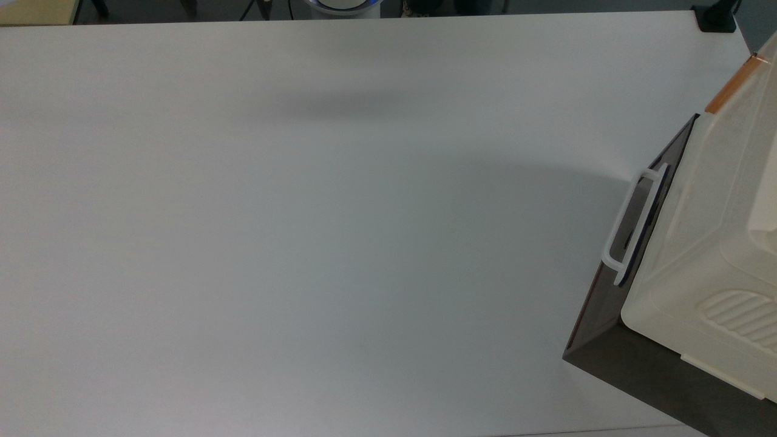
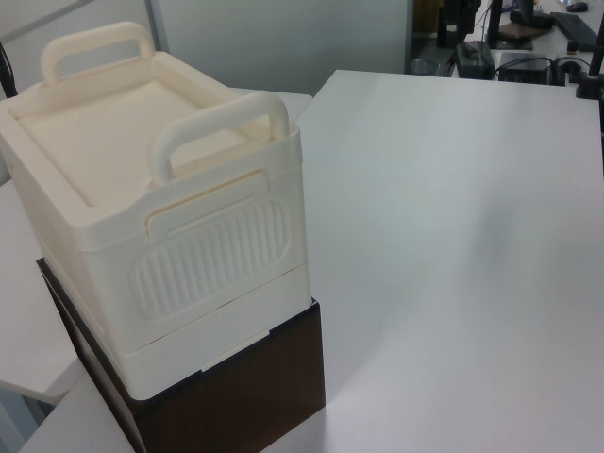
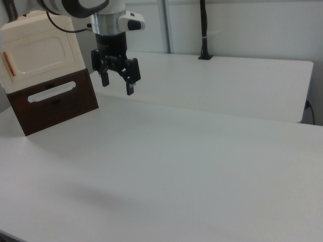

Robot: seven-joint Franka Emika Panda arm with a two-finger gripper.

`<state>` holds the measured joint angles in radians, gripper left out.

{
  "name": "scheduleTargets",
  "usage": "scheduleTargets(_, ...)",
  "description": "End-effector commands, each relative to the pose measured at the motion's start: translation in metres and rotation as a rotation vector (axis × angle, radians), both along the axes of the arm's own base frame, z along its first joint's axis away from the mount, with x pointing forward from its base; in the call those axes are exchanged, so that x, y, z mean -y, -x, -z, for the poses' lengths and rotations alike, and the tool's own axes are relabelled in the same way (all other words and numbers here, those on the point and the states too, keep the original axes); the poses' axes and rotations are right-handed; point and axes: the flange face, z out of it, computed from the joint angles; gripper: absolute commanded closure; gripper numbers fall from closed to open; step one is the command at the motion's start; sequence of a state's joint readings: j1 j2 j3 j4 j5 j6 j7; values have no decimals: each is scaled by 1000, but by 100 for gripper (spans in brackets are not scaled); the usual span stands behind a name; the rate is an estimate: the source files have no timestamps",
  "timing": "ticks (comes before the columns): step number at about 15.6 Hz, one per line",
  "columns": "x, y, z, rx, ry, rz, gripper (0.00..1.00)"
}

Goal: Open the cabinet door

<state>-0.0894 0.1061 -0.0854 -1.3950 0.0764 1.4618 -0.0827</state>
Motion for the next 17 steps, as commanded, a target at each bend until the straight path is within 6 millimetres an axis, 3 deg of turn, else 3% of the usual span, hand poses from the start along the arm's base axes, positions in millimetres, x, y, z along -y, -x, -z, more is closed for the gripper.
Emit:
scheduleTargets(1, 3, 3, -3, 12, -4, -35, 0)
scheduleTargets(12, -6, 2, -11, 32, -10, -71, 0)
scheduleTargets(15, -14, -1, -12, 55, -26, -209, 0)
scheduleTargets(17, -36, -4, -12, 77, -74, -340, 0)
